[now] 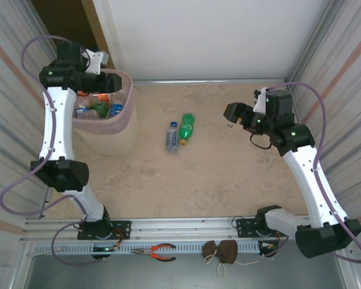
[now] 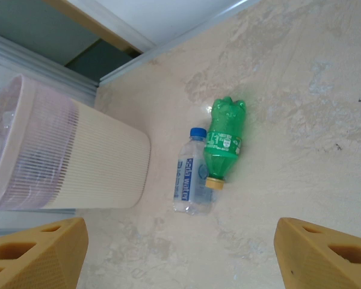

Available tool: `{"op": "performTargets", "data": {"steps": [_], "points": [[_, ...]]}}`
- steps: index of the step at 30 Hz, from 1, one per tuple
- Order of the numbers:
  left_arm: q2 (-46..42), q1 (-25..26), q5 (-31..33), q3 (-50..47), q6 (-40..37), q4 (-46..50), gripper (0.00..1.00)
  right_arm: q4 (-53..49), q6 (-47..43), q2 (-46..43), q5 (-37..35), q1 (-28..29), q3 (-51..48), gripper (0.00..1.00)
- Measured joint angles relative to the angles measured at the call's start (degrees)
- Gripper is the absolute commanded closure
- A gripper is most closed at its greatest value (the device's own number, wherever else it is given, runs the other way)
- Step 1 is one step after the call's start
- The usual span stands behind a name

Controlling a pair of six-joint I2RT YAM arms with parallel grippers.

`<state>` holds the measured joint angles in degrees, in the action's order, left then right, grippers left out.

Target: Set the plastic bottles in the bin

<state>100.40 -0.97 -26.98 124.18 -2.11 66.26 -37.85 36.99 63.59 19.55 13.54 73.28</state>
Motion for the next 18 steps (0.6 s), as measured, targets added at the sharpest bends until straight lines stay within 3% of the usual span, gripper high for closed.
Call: {"op": "performTargets", "data": {"steps": [7, 18], "points": [[-1.01, 5.05, 1.88, 1.51, 1.01, 0.39, 0.45, 0.0, 0.0, 0.0, -0.02, 0.0, 0.0, 0.2], [-0.44, 27.87, 18.45, -2.12, 4.76, -3.04, 0.46, 0.0, 0.02, 0.0, -0.2, 0.37, 0.0, 0.2]]}}
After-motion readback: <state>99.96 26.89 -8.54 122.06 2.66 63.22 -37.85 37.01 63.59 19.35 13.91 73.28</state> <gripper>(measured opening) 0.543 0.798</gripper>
